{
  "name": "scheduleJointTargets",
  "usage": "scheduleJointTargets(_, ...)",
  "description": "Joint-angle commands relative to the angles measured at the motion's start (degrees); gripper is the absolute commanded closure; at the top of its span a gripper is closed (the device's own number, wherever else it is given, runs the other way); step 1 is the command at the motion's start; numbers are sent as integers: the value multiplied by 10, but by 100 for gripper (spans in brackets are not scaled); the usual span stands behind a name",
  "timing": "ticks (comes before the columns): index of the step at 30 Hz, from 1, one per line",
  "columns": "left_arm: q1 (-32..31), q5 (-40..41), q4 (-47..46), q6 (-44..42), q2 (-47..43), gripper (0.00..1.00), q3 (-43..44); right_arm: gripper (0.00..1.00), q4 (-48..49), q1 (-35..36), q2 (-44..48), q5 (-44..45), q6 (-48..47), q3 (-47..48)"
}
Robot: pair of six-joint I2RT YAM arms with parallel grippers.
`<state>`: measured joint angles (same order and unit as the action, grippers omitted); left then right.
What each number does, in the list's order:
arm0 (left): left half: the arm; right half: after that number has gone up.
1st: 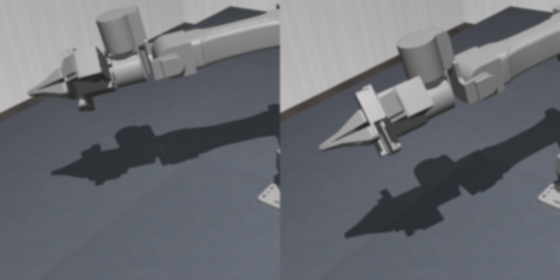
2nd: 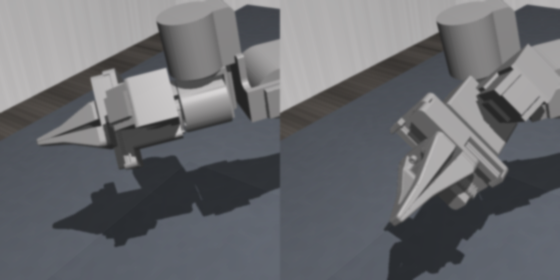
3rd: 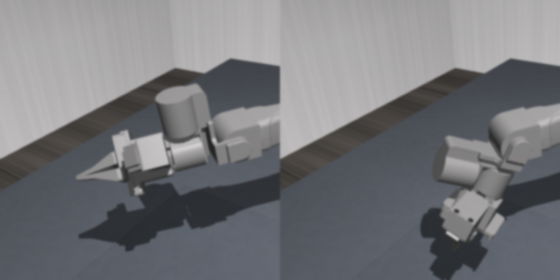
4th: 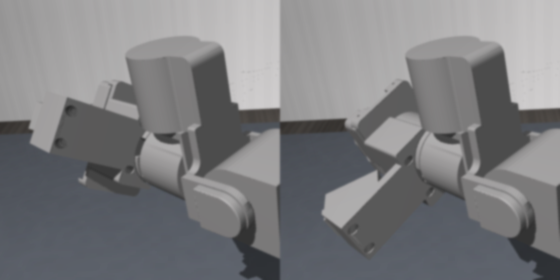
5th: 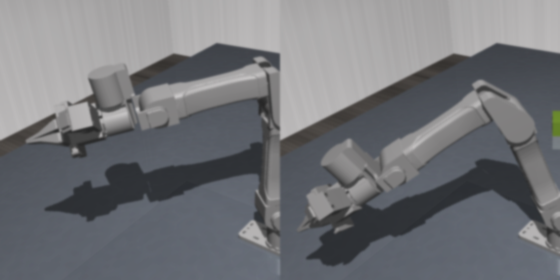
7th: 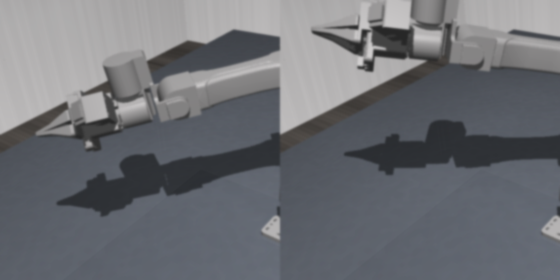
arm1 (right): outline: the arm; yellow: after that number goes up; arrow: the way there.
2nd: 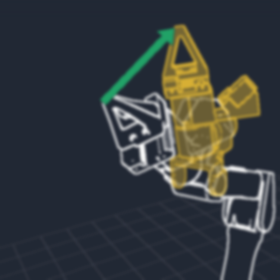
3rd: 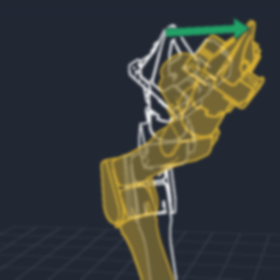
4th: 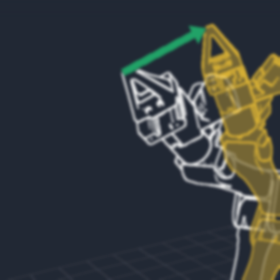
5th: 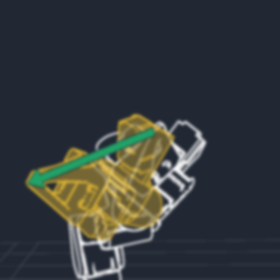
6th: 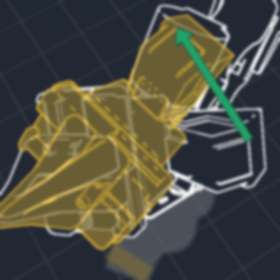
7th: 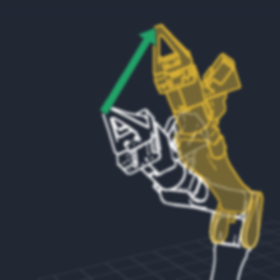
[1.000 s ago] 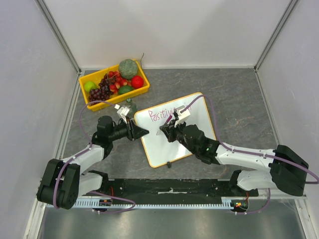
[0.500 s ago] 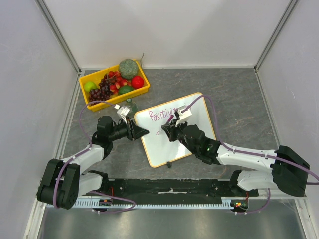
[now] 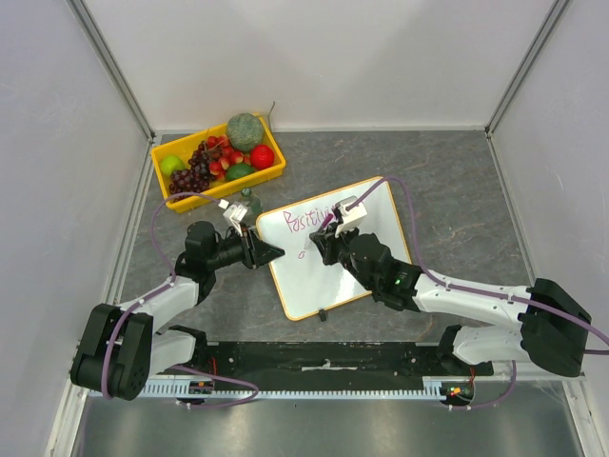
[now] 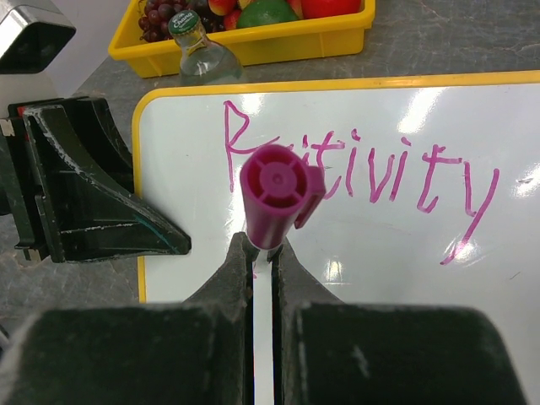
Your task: Write a sentence on the whiteboard
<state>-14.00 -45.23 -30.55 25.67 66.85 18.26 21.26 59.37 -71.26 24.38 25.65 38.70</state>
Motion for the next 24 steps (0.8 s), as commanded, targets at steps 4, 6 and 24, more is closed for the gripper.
scheduleJointTargets(4,-7,7,13,-41,9,98,2,100,-5,-1,-3,0,3,2)
scheduleJointTargets(6,-8,7,14,-41,7,98,2,100,-7,-1,-3,-6,6,-5)
scheduleJointTargets(24,-8,8,13,-42,7,98,1,100,-24,-4,28,7,2,-18)
